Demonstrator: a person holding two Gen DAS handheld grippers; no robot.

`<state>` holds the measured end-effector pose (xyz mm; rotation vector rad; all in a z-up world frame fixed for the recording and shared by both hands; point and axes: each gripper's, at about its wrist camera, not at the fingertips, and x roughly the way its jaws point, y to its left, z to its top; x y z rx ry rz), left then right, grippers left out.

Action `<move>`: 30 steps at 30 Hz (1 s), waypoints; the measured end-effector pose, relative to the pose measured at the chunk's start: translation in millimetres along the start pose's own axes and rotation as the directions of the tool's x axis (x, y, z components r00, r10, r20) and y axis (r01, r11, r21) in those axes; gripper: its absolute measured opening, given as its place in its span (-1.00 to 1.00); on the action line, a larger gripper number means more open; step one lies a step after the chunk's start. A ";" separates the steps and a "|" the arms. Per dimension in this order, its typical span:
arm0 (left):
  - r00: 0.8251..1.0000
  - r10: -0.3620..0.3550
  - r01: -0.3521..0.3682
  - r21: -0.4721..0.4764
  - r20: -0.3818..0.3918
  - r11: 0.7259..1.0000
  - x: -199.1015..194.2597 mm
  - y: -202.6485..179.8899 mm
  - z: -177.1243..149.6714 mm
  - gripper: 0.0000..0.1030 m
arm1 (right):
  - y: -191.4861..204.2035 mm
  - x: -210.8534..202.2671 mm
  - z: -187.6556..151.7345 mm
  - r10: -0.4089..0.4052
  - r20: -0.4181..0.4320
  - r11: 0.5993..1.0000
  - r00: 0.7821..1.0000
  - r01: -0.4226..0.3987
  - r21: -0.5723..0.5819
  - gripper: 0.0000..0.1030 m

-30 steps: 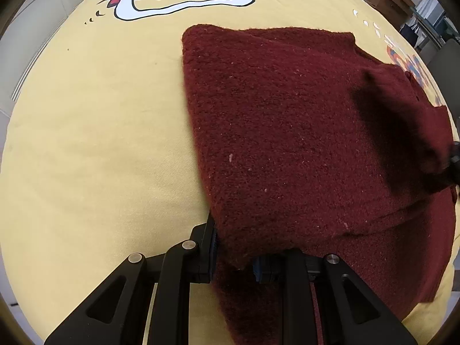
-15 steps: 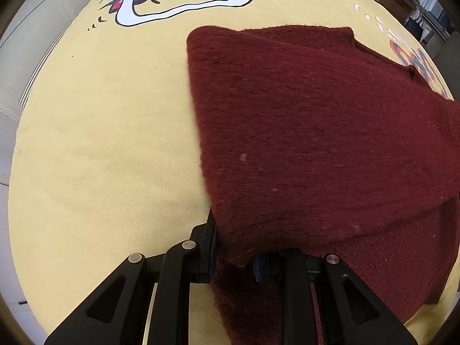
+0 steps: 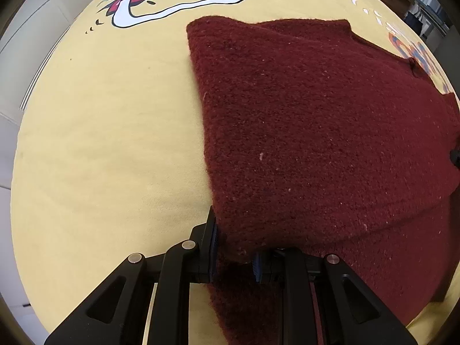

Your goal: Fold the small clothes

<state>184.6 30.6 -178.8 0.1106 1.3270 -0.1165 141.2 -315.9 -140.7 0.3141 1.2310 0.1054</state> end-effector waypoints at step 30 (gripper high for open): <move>0.975 -0.046 0.051 -0.020 0.217 0.999 -77.5 -58.7 9.8 0.98 | 94.6 -32.2 -3.2 -0.170 0.094 0.939 0.981 0.190 -0.285 0.99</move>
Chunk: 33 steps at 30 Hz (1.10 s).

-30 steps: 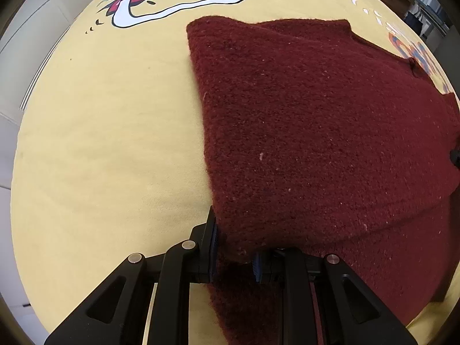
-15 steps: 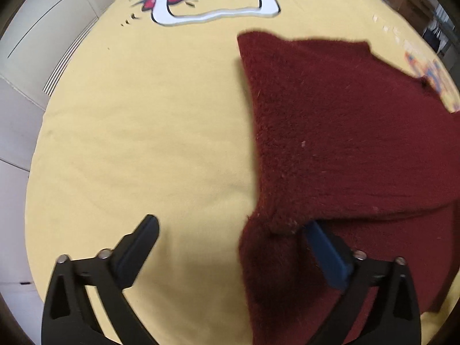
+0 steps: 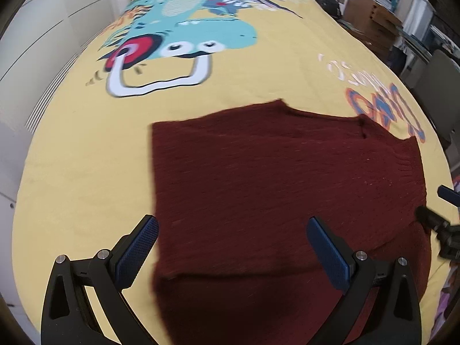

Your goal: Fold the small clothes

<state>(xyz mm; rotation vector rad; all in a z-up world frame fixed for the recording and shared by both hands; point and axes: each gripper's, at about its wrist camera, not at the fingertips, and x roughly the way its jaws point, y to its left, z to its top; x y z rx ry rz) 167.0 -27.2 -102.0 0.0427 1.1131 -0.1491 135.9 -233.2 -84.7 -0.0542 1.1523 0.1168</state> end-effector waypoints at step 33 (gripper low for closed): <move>0.996 0.051 -0.048 0.044 -0.068 0.998 87.9 27.5 -25.8 0.99 | -71.9 62.0 -47.8 0.025 -0.036 0.986 0.999 -0.019 0.166 0.99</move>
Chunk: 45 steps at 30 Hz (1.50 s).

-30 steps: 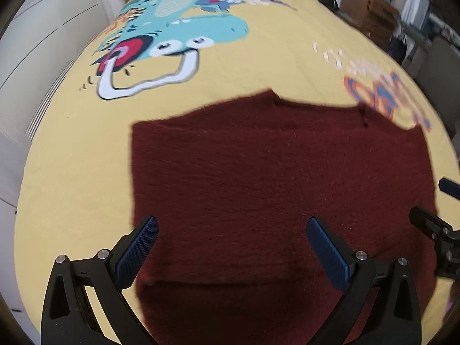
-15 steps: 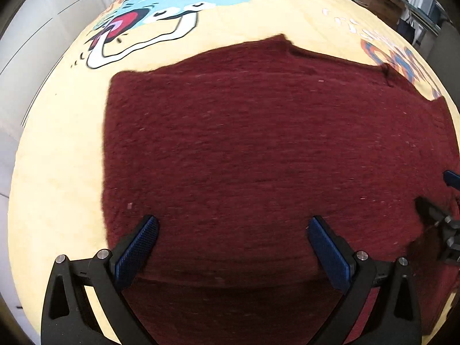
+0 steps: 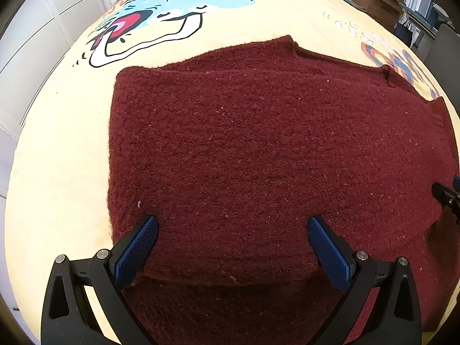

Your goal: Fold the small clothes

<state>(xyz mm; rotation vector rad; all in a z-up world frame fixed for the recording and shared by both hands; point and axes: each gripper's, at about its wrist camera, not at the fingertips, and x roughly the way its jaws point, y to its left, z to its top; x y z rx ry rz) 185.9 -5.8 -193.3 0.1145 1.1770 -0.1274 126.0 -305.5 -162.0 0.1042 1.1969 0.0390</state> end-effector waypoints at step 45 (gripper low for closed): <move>0.996 -0.086 0.081 -0.116 -0.034 0.990 -121.2 2.5 -128.7 0.98 | -28.7 -118.3 -145.0 -0.024 0.075 0.999 0.997 0.020 0.044 1.00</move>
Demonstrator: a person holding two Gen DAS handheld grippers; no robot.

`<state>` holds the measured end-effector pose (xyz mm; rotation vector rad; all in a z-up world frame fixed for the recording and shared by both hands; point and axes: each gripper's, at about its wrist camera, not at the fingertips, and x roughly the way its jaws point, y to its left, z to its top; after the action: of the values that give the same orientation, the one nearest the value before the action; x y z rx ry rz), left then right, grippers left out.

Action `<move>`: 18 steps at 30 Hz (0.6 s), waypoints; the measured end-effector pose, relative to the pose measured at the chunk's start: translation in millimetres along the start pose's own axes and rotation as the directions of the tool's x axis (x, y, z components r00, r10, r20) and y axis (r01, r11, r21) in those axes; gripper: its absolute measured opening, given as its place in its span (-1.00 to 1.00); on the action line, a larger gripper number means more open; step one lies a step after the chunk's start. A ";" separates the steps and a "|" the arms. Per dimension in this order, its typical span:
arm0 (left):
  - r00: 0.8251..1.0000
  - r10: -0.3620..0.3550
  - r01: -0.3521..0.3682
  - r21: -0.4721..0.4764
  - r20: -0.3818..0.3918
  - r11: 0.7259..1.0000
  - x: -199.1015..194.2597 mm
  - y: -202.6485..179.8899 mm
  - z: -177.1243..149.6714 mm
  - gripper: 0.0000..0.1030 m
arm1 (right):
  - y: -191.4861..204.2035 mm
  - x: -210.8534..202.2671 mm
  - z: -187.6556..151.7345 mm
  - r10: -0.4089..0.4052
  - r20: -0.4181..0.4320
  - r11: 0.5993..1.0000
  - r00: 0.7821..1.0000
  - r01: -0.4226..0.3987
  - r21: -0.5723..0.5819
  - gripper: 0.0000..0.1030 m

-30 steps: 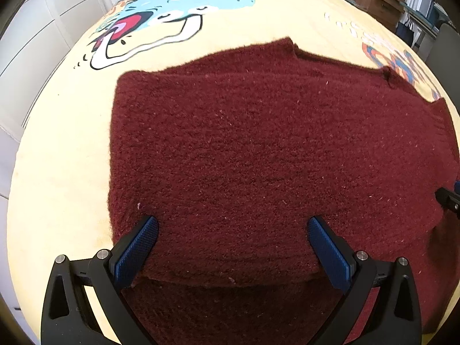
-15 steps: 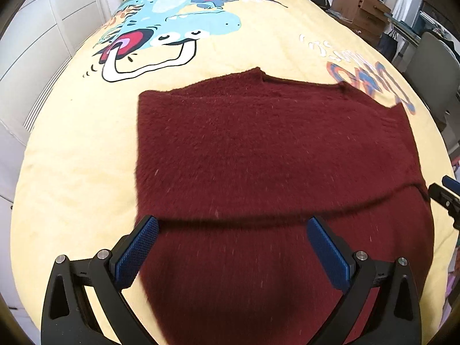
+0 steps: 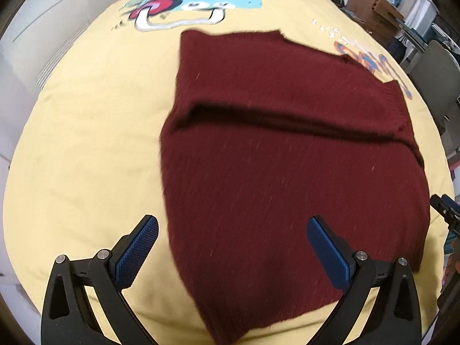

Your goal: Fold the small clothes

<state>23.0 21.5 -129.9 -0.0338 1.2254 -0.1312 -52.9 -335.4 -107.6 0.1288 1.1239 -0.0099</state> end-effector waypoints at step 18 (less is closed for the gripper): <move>0.987 -0.005 0.001 -0.026 -0.162 1.000 24.1 18.7 -71.1 0.98 | -34.0 23.4 -52.8 0.069 -0.185 0.991 0.980 -0.047 0.123 0.88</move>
<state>-34.2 40.4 -178.4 -0.0479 1.3897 -0.1226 -92.6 -362.1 -154.4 0.2728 1.3093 -0.0119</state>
